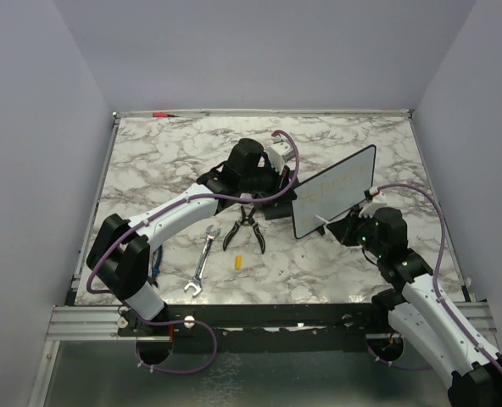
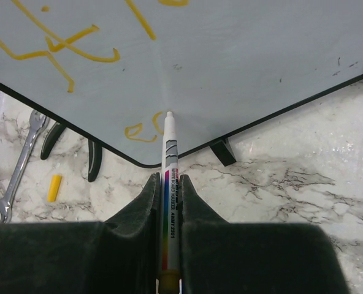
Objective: Write a sentence on the whiteboard
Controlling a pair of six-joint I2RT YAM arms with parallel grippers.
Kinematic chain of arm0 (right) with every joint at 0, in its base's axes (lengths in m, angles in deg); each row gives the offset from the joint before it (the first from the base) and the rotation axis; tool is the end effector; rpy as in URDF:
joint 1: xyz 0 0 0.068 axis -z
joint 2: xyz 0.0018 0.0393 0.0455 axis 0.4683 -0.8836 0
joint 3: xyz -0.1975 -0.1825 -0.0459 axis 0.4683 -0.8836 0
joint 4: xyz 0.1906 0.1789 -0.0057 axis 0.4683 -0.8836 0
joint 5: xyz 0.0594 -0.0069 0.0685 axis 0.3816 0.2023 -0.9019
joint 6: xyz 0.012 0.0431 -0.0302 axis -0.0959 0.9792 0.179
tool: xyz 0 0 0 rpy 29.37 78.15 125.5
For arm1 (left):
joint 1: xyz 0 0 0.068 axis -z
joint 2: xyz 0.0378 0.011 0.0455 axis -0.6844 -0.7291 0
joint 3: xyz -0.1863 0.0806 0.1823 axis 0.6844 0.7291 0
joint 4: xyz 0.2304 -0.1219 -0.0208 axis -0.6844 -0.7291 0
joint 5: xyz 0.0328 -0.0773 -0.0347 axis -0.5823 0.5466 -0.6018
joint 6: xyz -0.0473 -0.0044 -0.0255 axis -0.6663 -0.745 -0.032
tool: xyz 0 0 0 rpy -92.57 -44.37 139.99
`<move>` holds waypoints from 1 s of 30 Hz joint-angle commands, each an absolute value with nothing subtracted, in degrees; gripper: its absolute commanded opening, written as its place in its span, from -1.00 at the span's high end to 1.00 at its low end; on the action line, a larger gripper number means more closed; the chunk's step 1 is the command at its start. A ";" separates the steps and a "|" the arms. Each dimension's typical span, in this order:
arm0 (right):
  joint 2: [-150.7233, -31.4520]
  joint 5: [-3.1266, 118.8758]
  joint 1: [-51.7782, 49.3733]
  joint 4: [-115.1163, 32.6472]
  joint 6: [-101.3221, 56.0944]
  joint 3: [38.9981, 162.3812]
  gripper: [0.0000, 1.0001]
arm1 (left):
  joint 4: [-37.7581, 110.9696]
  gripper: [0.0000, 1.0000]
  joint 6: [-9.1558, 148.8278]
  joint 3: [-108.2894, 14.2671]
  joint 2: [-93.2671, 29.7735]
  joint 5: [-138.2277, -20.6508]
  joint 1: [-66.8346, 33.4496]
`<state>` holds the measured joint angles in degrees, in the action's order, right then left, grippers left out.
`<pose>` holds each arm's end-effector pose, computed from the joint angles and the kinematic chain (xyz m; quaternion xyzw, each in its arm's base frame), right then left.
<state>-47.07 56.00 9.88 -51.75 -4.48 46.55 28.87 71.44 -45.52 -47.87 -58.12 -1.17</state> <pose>0.1493 0.0549 0.2156 0.0076 0.8493 0.2574 0.4608 0.2642 -0.2616 0.2996 0.3560 0.7531 -0.4182 0.3623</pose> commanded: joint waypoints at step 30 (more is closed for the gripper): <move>-50.79 61.55 9.78 -51.89 -3.42 48.30 0.99 | 26.80 1.00 71.47 -46.56 -48.45 -54.67 -0.41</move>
